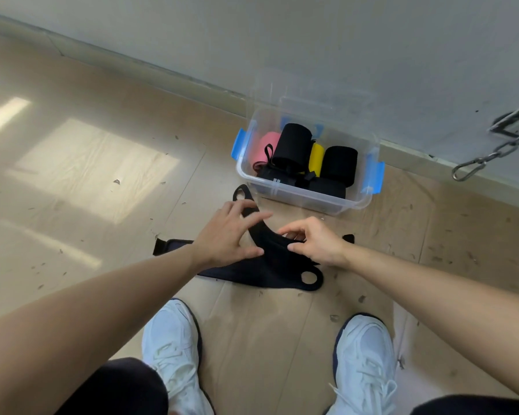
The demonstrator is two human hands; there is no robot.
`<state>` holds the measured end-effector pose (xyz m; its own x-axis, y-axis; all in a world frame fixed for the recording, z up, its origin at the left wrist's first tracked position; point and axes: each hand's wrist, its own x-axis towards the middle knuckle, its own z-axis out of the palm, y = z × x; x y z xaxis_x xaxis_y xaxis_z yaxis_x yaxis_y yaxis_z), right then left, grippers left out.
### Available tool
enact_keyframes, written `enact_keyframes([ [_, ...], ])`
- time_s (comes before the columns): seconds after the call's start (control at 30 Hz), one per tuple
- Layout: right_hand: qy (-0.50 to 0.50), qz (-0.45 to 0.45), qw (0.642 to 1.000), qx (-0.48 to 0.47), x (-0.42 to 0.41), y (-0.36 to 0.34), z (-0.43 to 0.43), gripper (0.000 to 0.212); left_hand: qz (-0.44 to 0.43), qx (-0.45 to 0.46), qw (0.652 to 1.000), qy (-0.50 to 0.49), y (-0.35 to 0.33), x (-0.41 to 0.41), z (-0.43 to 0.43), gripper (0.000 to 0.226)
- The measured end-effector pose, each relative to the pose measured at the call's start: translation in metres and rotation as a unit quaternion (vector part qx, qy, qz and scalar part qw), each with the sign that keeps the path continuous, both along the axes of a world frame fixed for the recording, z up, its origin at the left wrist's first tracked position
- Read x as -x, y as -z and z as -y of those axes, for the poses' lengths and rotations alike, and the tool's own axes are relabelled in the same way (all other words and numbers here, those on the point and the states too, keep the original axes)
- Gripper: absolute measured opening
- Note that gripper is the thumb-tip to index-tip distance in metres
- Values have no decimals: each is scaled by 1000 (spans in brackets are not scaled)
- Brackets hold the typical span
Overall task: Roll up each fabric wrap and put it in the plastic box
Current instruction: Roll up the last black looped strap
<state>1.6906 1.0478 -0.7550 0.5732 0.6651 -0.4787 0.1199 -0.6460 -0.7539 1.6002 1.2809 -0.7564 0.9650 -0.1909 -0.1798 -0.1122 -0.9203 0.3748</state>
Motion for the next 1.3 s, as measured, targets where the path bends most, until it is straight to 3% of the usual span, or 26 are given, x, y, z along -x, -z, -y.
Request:
enact_keyframes([
  [0.13, -23, -3, 1000, 14, -5, -7, 1, 30, -50, -33, 998, 28, 0, -9, -3, 27],
  [0.23, -118, 39, 984, 128, -12, -1, 16, 28, -50, 12, 998, -29, -1, -9, -27, 19],
  [0.3, -125, 53, 976, 173, -17, 3, 29, 21, -52, 38, 995, -78, -1, -8, -50, 17],
  [0.5, -32, 58, 989, 132, -28, 2, 27, 14, -23, 53, 980, -189, -1, 2, -82, 13],
  [0.57, -20, 85, 986, 144, -28, 4, 19, 11, -26, 41, 974, -223, -1, 6, -86, 24],
  [0.67, -19, 98, 982, 159, -24, 6, 9, 13, -101, -51, 950, -292, -3, 16, -99, 51],
  [0.77, -5, 88, 987, 135, -20, 5, -1, 15, -216, -132, 913, -319, -2, 31, -114, 60],
  [0.83, -6, 78, 990, 115, -19, 3, -8, 9, -268, -138, 898, -319, 1, 41, -121, 59],
  [0.9, -25, 75, 992, 99, -18, -2, -15, 24, -284, -135, 896, -313, 3, 48, -125, 44],
  [0.97, -35, 59, 994, 80, -17, -10, -21, 31, -267, -119, 902, -318, 2, 48, -128, 28],
  [1.1, -52, 6, 997, 61, -16, -29, -36, 18, -246, 1, 919, -308, -16, 40, -128, 11],
  [1.23, -80, -29, 996, 39, -19, -61, -50, 18, -279, 145, 906, -282, -58, 22, -114, 20],
  [1.3, -115, -18, 992, 45, -24, -83, -55, 36, -313, 170, 899, -255, -85, 10, -104, 20],
])
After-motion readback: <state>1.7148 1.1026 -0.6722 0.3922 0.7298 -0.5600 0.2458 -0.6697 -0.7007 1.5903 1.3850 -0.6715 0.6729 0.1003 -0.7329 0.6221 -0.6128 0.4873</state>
